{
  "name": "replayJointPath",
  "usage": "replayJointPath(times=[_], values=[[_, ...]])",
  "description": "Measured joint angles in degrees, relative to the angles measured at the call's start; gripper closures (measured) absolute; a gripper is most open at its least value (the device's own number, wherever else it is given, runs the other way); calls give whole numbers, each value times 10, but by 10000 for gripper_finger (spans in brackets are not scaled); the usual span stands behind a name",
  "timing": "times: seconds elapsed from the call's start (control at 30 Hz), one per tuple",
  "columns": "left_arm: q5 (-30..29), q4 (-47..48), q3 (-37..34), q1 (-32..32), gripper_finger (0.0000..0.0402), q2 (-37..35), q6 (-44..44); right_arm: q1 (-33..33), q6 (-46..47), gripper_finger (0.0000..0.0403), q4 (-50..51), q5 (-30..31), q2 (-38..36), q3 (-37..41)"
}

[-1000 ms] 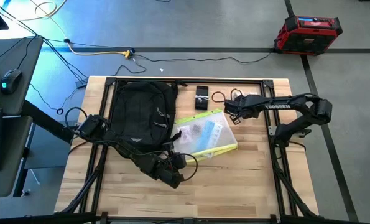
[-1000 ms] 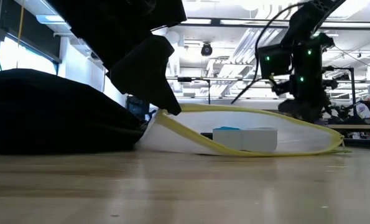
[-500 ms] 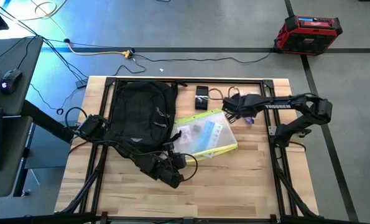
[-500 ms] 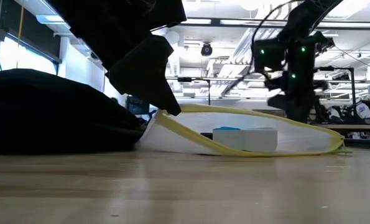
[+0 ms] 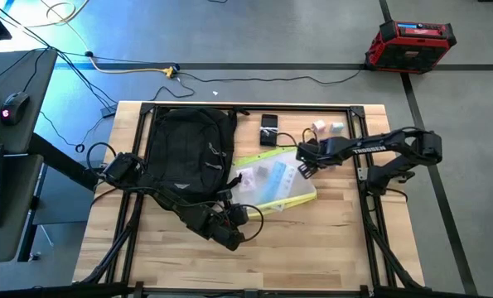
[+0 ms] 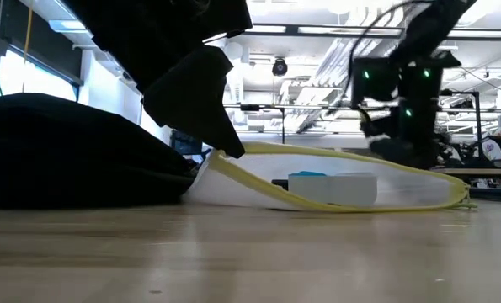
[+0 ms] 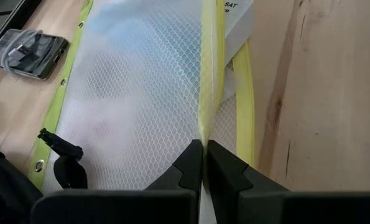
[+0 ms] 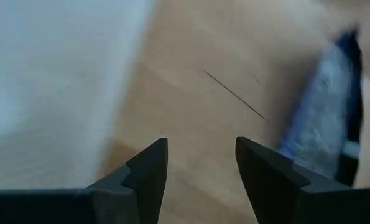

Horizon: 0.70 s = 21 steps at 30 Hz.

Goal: Unpack backpack
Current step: Remove the pill box from the transparent zip bag

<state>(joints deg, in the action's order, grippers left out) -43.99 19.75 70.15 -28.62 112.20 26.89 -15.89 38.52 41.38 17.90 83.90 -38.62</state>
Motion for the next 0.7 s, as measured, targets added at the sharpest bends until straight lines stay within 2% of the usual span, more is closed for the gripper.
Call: replayJointPath(times=[0.17, 0.37, 0.47, 0.57, 0.7], values=[[0, -1, 0, 0, 402, 0, 0, -69, 15, 226, 4, 33, -2, 29], [-1, -2, 0, 2, 402, 0, 0, -123, 33, 226, 23, 160, 1, 33], [-1, -2, 0, 4, 402, 0, 0, -137, 28, 226, 17, 166, 1, 33], [-2, -2, 0, 4, 402, 0, 3, -113, -3, 226, 18, 158, 1, 27], [-2, 0, 0, 4, 402, 0, 5, -22, -16, 226, 42, 166, -17, 12]])
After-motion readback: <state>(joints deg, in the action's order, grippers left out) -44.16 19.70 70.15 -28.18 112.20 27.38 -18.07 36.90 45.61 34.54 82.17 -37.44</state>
